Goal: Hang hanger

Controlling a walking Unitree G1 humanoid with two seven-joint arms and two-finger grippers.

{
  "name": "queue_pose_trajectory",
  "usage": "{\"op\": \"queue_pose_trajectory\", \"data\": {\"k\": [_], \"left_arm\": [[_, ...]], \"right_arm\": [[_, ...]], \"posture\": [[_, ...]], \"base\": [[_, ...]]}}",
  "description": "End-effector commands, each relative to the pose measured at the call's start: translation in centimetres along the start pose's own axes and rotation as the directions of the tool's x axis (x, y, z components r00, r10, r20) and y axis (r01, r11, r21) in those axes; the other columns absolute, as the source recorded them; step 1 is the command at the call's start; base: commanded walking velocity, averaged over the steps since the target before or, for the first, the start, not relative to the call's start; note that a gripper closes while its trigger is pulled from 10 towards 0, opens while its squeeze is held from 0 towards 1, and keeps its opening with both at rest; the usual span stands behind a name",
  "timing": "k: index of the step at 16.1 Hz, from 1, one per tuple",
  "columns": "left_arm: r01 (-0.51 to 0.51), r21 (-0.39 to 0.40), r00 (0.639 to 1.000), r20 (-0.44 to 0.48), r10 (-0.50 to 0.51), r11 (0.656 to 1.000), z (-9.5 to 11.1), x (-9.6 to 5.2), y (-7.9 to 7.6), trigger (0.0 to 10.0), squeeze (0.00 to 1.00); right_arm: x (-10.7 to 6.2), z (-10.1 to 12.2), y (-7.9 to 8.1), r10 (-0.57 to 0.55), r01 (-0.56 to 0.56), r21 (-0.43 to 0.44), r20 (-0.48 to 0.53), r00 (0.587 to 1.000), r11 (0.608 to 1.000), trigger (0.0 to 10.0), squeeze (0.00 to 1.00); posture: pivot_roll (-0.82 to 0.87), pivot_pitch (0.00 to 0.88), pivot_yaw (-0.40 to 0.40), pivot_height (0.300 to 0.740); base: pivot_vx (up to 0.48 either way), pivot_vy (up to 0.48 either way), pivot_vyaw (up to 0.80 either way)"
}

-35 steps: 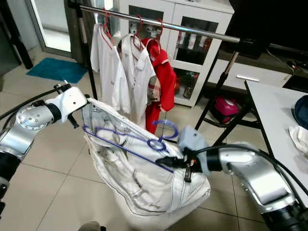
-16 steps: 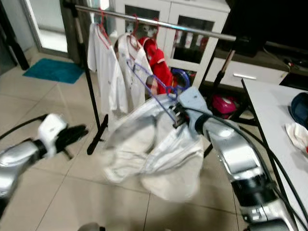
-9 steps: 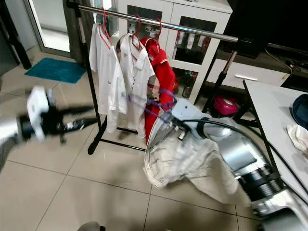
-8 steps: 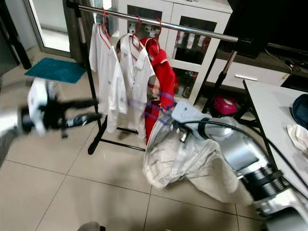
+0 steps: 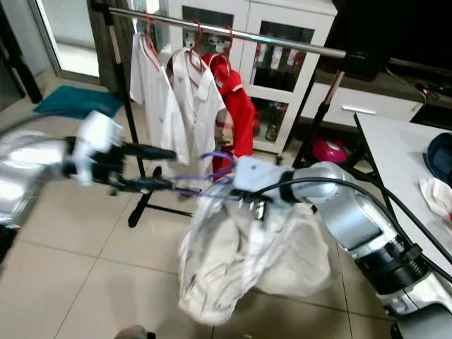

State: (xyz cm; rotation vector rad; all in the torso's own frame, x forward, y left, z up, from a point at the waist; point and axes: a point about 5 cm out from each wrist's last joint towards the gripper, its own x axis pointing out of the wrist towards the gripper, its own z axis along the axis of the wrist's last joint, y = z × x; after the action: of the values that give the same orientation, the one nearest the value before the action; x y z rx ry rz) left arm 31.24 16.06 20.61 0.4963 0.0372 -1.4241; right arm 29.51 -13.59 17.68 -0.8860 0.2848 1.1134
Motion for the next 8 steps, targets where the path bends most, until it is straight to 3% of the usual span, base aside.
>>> {"op": "queue_pose_trajectory", "data": {"k": [1,5,6,7,8], "left_arm": [[0.020,0.046,1.000,-0.013,-0.019,0.999,0.5,0.4,0.4,10.0,0.00],[0.112,0.060,0.993,0.037,-0.115,0.992,0.9,2.4,-0.1,10.0,0.00],[0.135,0.060,0.989,0.055,-0.138,0.989,0.9,2.9,-0.2,8.8,0.00],[0.142,0.064,0.988,0.057,-0.146,0.988,0.8,3.0,-0.2,8.8,0.00],[0.147,0.077,0.988,0.039,-0.150,0.986,0.3,3.4,-0.3,2.5,0.00]], "right_arm": [[-0.8,0.9,-0.7,-0.017,0.018,-0.049,0.016,1.000,0.999,0.0,0.00],[-0.4,1.3,-0.4,0.000,0.001,-0.059,0.028,1.000,0.998,0.0,0.00],[-0.4,1.4,-0.3,0.006,-0.004,-0.061,0.029,1.000,0.998,0.0,0.00],[-0.4,1.4,-0.2,0.008,-0.006,-0.061,0.029,1.000,0.998,0.0,0.00],[-0.3,1.5,-0.2,0.015,-0.013,-0.064,0.029,0.999,0.998,0.0,0.00]], "posture": [[-0.03,0.000,-0.068,0.740],[-0.04,0.000,-0.062,0.740],[-0.04,0.000,-0.063,0.740],[-0.04,0.000,-0.063,0.740],[-0.04,0.000,-0.066,0.740]], "base": [[0.000,0.000,0.00],[0.000,0.000,0.00],[0.000,0.000,0.00],[0.000,0.000,0.00],[0.000,0.000,0.00]]}}
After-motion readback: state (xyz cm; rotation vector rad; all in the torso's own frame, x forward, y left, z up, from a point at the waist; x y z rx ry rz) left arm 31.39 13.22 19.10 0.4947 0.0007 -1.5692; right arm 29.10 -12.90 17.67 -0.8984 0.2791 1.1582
